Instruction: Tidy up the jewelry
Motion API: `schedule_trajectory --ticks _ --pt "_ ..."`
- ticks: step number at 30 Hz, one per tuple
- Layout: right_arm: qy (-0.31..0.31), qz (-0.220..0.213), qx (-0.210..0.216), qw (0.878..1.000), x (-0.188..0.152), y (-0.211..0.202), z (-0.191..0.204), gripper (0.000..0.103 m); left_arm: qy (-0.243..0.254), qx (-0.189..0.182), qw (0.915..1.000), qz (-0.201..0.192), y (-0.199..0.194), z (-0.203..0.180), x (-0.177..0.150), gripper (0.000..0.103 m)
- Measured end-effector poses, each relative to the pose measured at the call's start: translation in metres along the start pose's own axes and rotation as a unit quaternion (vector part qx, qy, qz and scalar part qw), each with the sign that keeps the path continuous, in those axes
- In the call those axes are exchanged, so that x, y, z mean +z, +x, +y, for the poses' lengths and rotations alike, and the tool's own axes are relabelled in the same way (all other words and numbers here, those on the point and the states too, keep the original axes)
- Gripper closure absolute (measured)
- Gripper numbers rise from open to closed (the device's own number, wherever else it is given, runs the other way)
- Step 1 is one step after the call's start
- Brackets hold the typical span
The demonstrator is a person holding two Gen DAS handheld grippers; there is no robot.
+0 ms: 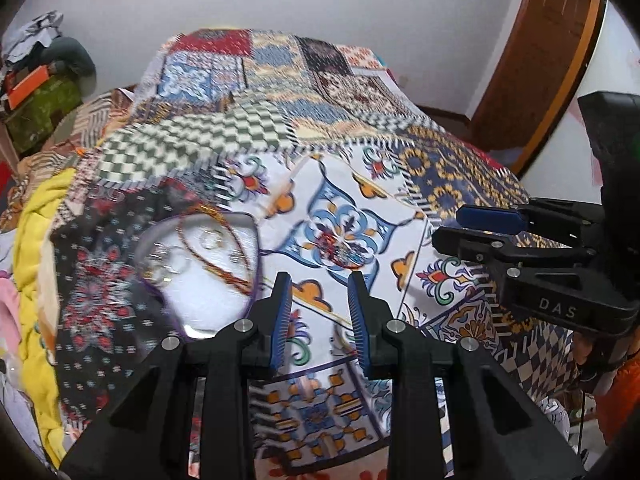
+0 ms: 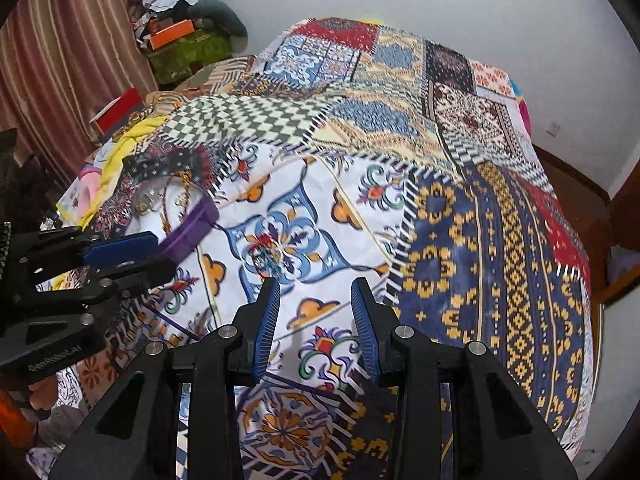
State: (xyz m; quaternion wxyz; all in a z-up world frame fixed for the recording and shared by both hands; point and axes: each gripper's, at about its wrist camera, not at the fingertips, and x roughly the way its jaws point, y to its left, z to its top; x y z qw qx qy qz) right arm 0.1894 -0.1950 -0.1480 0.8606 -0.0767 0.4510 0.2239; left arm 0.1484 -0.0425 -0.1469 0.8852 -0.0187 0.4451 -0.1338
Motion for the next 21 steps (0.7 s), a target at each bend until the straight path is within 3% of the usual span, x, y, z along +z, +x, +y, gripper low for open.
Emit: schedule_trajectory --ticks 7,15,21 --pt "0.016 0.003 0.006 1.0 -0.004 0.002 -0.015 0.069 0.009 -0.004 0.9996 0.025 0.035 -0.013 0.004 0.081" --pt "0.022 0.004 0.014 1.0 -0.006 0.007 -0.023 0.069 -0.02 0.006 0.9991 0.037 0.065 -0.003 0.018 0.084" --pt "0.027 0.003 0.021 0.999 -0.006 0.01 -0.027 0.069 -0.024 0.017 0.9984 0.049 0.087 -0.002 0.023 0.095"
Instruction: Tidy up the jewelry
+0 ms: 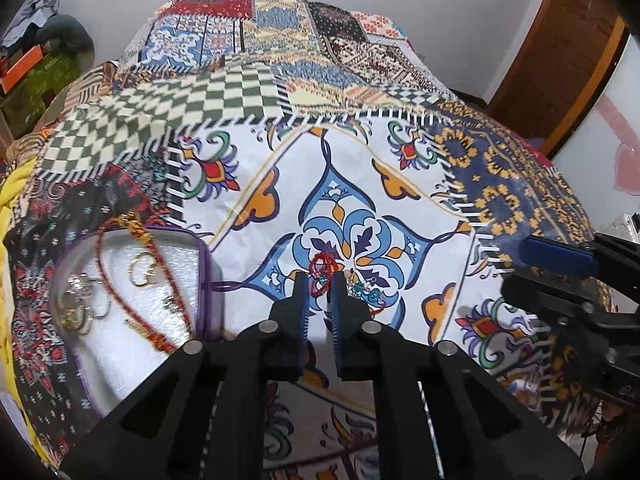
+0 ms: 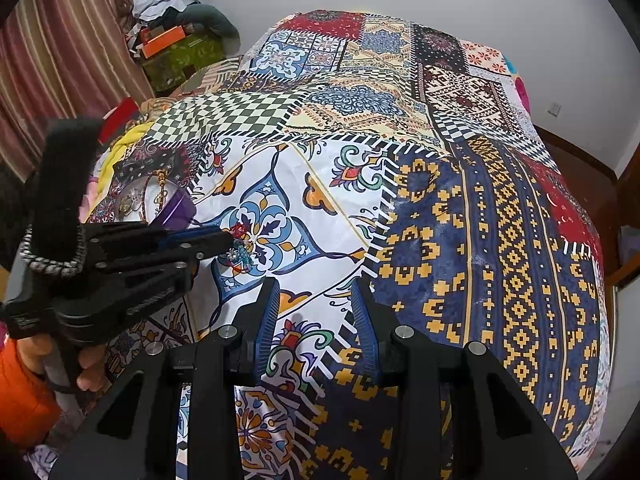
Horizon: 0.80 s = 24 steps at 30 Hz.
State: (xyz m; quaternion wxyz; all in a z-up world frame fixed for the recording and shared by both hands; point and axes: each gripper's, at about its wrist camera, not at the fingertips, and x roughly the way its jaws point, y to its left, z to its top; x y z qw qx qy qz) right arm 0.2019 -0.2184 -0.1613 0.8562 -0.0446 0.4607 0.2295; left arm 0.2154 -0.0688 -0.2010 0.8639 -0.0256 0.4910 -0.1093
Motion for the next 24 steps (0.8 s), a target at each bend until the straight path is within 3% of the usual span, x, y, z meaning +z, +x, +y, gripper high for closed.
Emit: schedule_trajectory --ticks 3,4,10,24 --pt "0.002 0.0 0.001 1.0 -0.001 0.0 -0.002 0.069 0.008 0.005 1.0 -0.003 0.004 -0.003 0.0 0.096" --pt "0.003 0.0 0.001 1.0 -0.001 0.0 -0.003 0.069 0.009 0.004 0.9999 -0.004 0.004 -0.004 0.001 0.101" --pt "0.005 -0.001 -0.002 1.0 -0.002 -0.002 -0.004 0.069 0.005 -0.003 0.9998 -0.02 -0.009 -0.005 0.004 0.102" --pt "-0.014 -0.001 0.004 1.0 0.004 -0.001 0.018 0.069 -0.005 -0.03 0.9922 -0.121 -0.111 0.012 0.005 0.102"
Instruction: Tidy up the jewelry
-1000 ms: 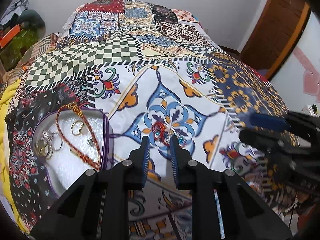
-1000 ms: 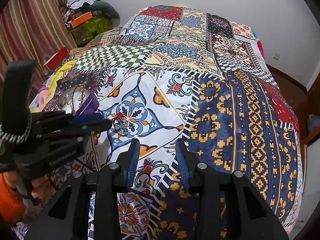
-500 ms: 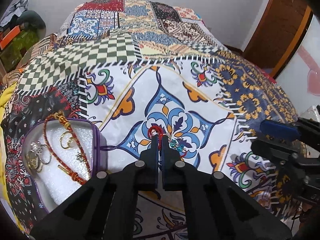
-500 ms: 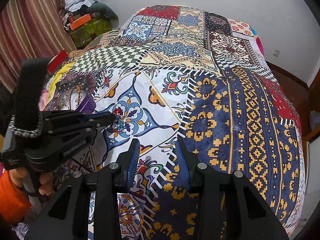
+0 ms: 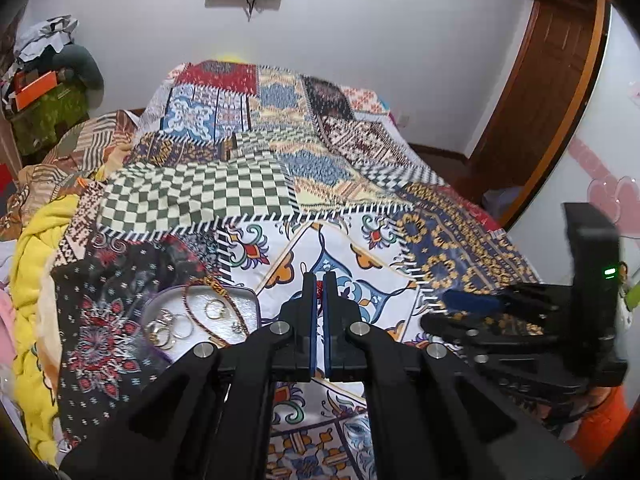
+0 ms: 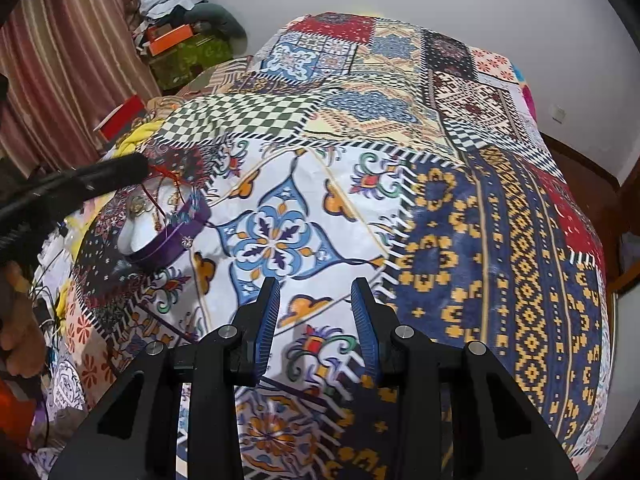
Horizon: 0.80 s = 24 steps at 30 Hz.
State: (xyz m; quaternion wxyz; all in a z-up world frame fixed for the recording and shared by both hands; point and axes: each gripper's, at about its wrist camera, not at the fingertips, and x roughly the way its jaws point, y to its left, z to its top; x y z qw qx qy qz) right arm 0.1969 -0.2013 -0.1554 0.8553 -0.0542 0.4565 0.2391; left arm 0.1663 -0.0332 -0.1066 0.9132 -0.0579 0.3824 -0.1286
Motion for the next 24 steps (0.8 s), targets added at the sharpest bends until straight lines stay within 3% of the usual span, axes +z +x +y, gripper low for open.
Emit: schedule_trajectory --ticks 4,11,24 --pt "-0.011 0.001 0.005 1.0 0.002 0.001 0.012 0.069 -0.004 -0.015 0.9999 -0.001 -0.013 0.005 -0.004 0.102" --pt "-0.02 0.011 0.015 1.0 0.002 0.006 0.028 0.069 -0.009 -0.024 0.9987 0.044 -0.008 0.014 -0.034 0.102" --pt "-0.094 0.056 0.042 0.993 -0.008 0.034 0.087 0.069 -0.059 0.013 0.9942 0.089 -0.016 0.061 -0.089 0.102"
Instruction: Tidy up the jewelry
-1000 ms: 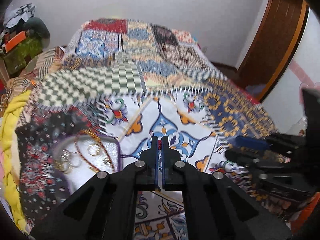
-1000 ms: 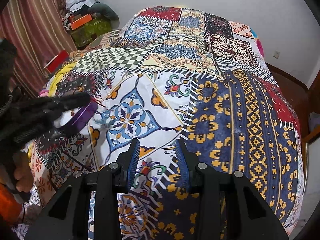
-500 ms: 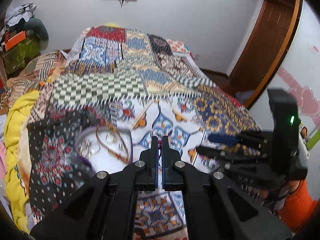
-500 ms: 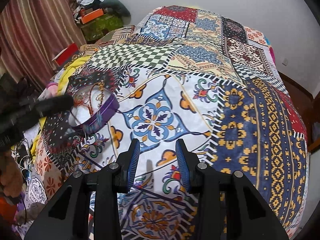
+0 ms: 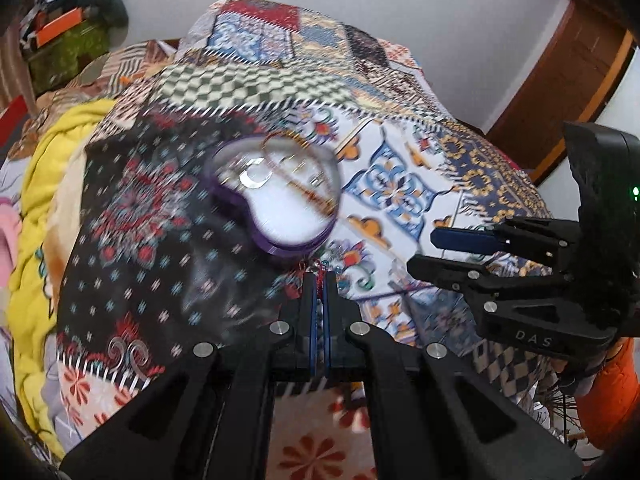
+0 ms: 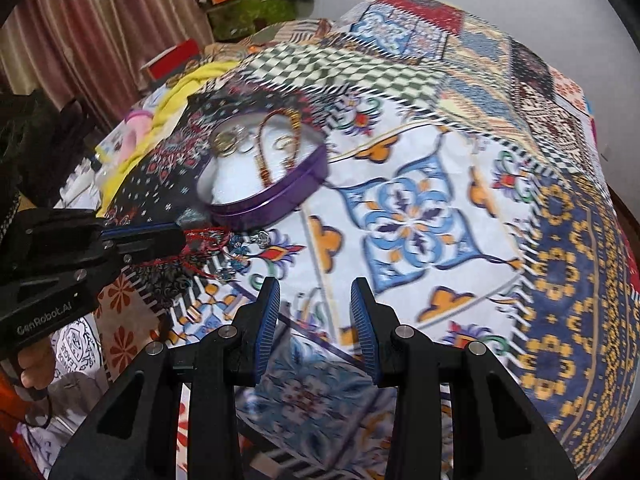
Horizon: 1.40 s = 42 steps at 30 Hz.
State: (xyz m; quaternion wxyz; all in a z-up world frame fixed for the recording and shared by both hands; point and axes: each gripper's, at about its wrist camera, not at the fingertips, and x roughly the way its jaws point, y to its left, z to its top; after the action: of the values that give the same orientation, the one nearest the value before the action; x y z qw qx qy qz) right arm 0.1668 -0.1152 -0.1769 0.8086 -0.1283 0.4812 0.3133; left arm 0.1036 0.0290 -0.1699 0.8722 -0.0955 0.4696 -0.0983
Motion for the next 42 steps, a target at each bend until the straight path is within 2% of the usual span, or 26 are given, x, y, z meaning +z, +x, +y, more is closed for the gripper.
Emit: schedule_trajectory --ticks 9,15,21,31,32,34,35,39,42 --pt "0.008 0.011 0.003 1.0 0.017 0.017 0.014 0.069 -0.02 0.009 0.9996 0.018 0.006 0.026 -0.017 0.102" --pt "0.0 0.022 0.008 1.0 0.023 0.029 0.026 0.069 -0.008 0.015 0.9997 0.016 0.007 0.027 -0.018 0.101" --pt "-0.01 0.031 0.009 0.999 0.025 0.038 0.032 0.069 -0.005 0.024 0.9996 0.011 0.007 0.031 -0.018 0.091" --pt "-0.022 0.016 0.005 1.0 0.027 0.045 0.039 0.069 -0.009 0.015 0.9998 0.013 0.009 0.035 -0.018 0.09" --pt "-0.024 0.013 0.003 1.0 0.026 0.045 0.04 0.071 -0.01 0.014 0.9998 0.013 0.009 0.035 -0.018 0.09" --pt "-0.031 0.007 0.004 0.999 0.025 0.045 0.043 0.082 -0.012 0.014 0.9997 0.014 0.009 0.035 -0.018 0.09" --pt "-0.033 0.006 0.006 0.999 0.024 0.044 0.045 0.092 -0.011 0.015 0.9997 0.015 0.009 0.035 -0.017 0.09" --pt "-0.021 0.004 0.008 1.0 0.023 0.04 0.041 0.094 -0.009 0.02 0.9996 0.016 0.01 0.034 -0.016 0.088" --pt "-0.004 -0.002 0.015 1.0 0.019 0.032 0.033 0.094 -0.008 0.023 0.9996 0.014 0.012 0.032 -0.013 0.082"
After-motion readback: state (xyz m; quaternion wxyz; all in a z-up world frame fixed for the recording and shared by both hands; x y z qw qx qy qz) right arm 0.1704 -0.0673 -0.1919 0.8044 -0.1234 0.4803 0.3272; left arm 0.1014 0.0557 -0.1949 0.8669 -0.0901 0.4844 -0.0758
